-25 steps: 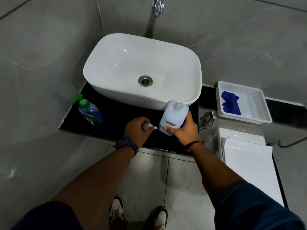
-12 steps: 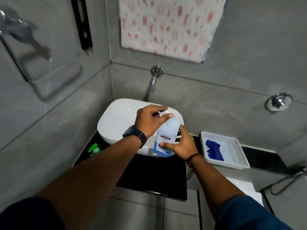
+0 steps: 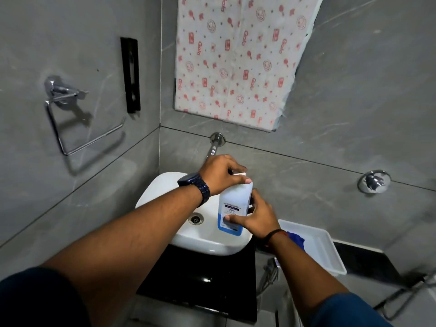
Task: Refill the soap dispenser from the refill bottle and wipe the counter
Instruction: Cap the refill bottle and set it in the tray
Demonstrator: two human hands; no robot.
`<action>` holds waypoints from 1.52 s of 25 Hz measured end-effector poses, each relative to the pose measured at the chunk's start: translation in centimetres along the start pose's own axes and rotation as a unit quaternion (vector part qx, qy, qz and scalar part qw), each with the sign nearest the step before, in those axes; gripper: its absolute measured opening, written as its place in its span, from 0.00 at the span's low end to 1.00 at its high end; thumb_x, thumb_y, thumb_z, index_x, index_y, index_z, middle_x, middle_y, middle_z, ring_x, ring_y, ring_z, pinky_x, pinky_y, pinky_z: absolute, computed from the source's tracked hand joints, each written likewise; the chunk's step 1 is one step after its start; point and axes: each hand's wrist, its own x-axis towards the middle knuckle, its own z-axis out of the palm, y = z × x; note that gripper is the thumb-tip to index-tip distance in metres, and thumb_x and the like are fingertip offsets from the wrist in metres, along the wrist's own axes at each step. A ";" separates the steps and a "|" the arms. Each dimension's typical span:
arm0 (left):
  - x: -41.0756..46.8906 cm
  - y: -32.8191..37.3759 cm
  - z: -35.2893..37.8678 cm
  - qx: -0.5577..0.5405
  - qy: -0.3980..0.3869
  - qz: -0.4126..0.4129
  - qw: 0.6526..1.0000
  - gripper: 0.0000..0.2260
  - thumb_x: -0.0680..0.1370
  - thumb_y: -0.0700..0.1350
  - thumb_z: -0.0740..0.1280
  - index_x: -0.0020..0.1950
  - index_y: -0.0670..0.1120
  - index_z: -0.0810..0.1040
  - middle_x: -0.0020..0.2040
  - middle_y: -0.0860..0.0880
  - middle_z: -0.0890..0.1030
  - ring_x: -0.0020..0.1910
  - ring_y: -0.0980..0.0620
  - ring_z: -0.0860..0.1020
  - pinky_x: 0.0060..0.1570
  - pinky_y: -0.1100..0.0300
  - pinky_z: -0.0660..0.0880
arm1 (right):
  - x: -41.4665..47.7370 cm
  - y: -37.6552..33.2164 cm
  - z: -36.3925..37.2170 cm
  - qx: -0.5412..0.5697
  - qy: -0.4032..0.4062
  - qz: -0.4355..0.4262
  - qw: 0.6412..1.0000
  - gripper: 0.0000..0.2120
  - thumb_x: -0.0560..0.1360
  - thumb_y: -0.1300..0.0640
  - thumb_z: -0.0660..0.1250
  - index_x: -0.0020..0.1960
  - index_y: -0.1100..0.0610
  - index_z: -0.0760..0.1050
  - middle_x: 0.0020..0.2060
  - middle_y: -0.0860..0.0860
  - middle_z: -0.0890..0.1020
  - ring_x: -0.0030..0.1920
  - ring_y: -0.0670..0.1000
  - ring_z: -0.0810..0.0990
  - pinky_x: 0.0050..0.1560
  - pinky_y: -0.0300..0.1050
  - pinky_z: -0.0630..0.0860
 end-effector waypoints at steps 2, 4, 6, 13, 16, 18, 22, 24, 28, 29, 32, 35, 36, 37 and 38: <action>0.3 0.3 -0.2 -0.009 -0.017 -0.002 1.000 0.15 0.68 0.50 0.75 0.52 0.48 0.83 0.51 0.49 0.83 0.47 0.55 0.79 0.51 0.64 0.73 | 0.0 0.0 -0.4 -0.004 0.005 0.000 1.000 0.38 0.50 0.35 0.80 0.55 0.39 0.68 0.46 0.41 0.81 0.45 0.43 0.81 0.46 0.49 0.82; 0.4 0.6 -0.3 -0.041 -0.032 -0.021 0.998 0.14 0.70 0.45 0.74 0.55 0.48 0.81 0.55 0.50 0.82 0.52 0.57 0.78 0.55 0.63 0.73 | 0.0 0.0 -0.6 -0.001 0.013 0.000 1.000 0.37 0.49 0.35 0.79 0.54 0.39 0.68 0.46 0.41 0.82 0.45 0.43 0.81 0.46 0.49 0.82; 0.5 1.0 -0.3 -0.069 -0.050 -0.032 0.996 0.17 0.71 0.40 0.72 0.60 0.46 0.79 0.60 0.49 0.80 0.57 0.56 0.77 0.60 0.60 0.72 | 0.2 -0.1 -0.7 0.003 0.017 0.000 1.000 0.37 0.50 0.35 0.79 0.54 0.39 0.68 0.46 0.42 0.82 0.45 0.43 0.81 0.47 0.50 0.82; 0.6 2.7 0.1 -0.140 -0.057 -0.016 0.988 0.18 0.68 0.43 0.75 0.57 0.43 0.80 0.51 0.48 0.84 0.48 0.62 0.80 0.54 0.67 0.74 | 0.3 -1.6 -0.3 0.010 0.008 -0.040 0.999 0.36 0.52 0.37 0.80 0.55 0.38 0.67 0.45 0.38 0.81 0.44 0.40 0.80 0.42 0.39 0.78; 0.8 2.2 -0.1 -0.153 -0.025 -0.036 0.987 0.20 0.65 0.46 0.78 0.55 0.45 0.81 0.51 0.50 0.83 0.47 0.63 0.79 0.53 0.66 0.75 | 0.4 -1.8 0.1 0.029 0.007 -0.036 0.999 0.36 0.52 0.37 0.80 0.55 0.40 0.68 0.46 0.41 0.81 0.45 0.42 0.80 0.44 0.42 0.80; 0.6 1.0 -0.6 -0.159 0.002 -0.074 0.985 0.25 0.60 0.51 0.80 0.54 0.47 0.81 0.51 0.52 0.83 0.49 0.61 0.79 0.52 0.63 0.76 | 0.4 -1.7 0.0 0.031 0.004 -0.033 0.999 0.36 0.52 0.36 0.80 0.56 0.39 0.68 0.46 0.40 0.81 0.45 0.43 0.81 0.44 0.44 0.81; 0.1 -1.4 -1.3 -0.173 0.052 -0.111 0.977 0.14 0.63 0.47 0.79 0.47 0.50 0.83 0.43 0.54 0.83 0.45 0.57 0.80 0.50 0.56 0.79 | 0.5 -0.9 -0.6 0.039 0.016 -0.017 0.999 0.37 0.53 0.38 0.80 0.57 0.41 0.68 0.49 0.43 0.81 0.47 0.46 0.82 0.48 0.51 0.82; 0.1 -1.6 -1.4 -0.166 0.066 -0.107 0.978 0.07 0.68 0.45 0.75 0.45 0.51 0.83 0.42 0.56 0.83 0.44 0.59 0.81 0.50 0.55 0.79 | 0.6 -0.6 -0.7 0.036 0.015 -0.011 0.999 0.37 0.53 0.38 0.80 0.57 0.42 0.68 0.50 0.44 0.81 0.47 0.47 0.81 0.49 0.52 0.82; 0.1 -0.2 -0.9 -0.138 0.044 -0.099 0.984 0.19 0.58 0.59 0.78 0.43 0.51 0.83 0.38 0.57 0.83 0.38 0.63 0.80 0.40 0.67 0.77 | 0.8 -0.9 -0.2 0.043 0.012 -0.009 0.999 0.37 0.52 0.38 0.80 0.57 0.42 0.69 0.49 0.44 0.82 0.47 0.46 0.82 0.48 0.51 0.82; 0.2 0.1 -0.7 -0.121 0.041 -0.091 0.988 0.23 0.56 0.60 0.78 0.45 0.50 0.83 0.38 0.57 0.83 0.37 0.65 0.79 0.37 0.71 0.74 | 0.8 -1.0 -0.1 0.051 0.015 -0.005 0.999 0.37 0.52 0.38 0.80 0.57 0.42 0.69 0.49 0.44 0.82 0.47 0.46 0.82 0.48 0.51 0.82; 0.5 0.3 -0.6 -0.085 0.044 -0.079 0.992 0.25 0.54 0.58 0.80 0.47 0.50 0.83 0.38 0.58 0.82 0.34 0.69 0.76 0.31 0.77 0.68 | 0.9 -0.9 0.0 0.062 0.018 -0.008 0.998 0.37 0.52 0.39 0.80 0.57 0.42 0.69 0.48 0.43 0.82 0.47 0.46 0.81 0.48 0.50 0.82; 0.5 0.2 -0.3 -0.055 0.056 -0.089 0.993 0.22 0.56 0.56 0.80 0.47 0.51 0.83 0.37 0.59 0.81 0.34 0.68 0.76 0.31 0.76 0.66 | 1.0 -0.8 -0.1 0.055 0.011 -0.012 0.998 0.37 0.53 0.39 0.80 0.58 0.43 0.68 0.49 0.44 0.82 0.49 0.47 0.81 0.48 0.47 0.82; 0.5 0.2 -0.1 -0.051 0.060 -0.092 0.993 0.21 0.58 0.55 0.80 0.47 0.51 0.83 0.37 0.59 0.81 0.34 0.68 0.75 0.32 0.75 0.66 | 1.0 -0.8 -0.1 0.054 0.009 -0.011 0.998 0.37 0.53 0.38 0.80 0.58 0.43 0.68 0.49 0.44 0.82 0.49 0.47 0.81 0.47 0.46 0.82; 0.5 0.3 0.0 -0.050 0.061 -0.093 0.993 0.19 0.60 0.54 0.79 0.48 0.51 0.83 0.38 0.59 0.81 0.34 0.68 0.75 0.33 0.75 0.65 | 1.0 -0.7 -0.1 0.053 0.008 -0.010 0.999 0.37 0.53 0.38 0.80 0.58 0.43 0.68 0.49 0.44 0.82 0.49 0.47 0.81 0.47 0.46 0.82; 0.5 0.3 0.0 -0.050 0.056 -0.091 0.993 0.18 0.62 0.52 0.79 0.49 0.51 0.83 0.40 0.59 0.81 0.34 0.69 0.74 0.33 0.76 0.65 | 1.1 -0.7 -0.1 0.054 0.006 -0.009 0.999 0.37 0.53 0.38 0.80 0.57 0.42 0.68 0.49 0.44 0.82 0.49 0.47 0.81 0.48 0.46 0.82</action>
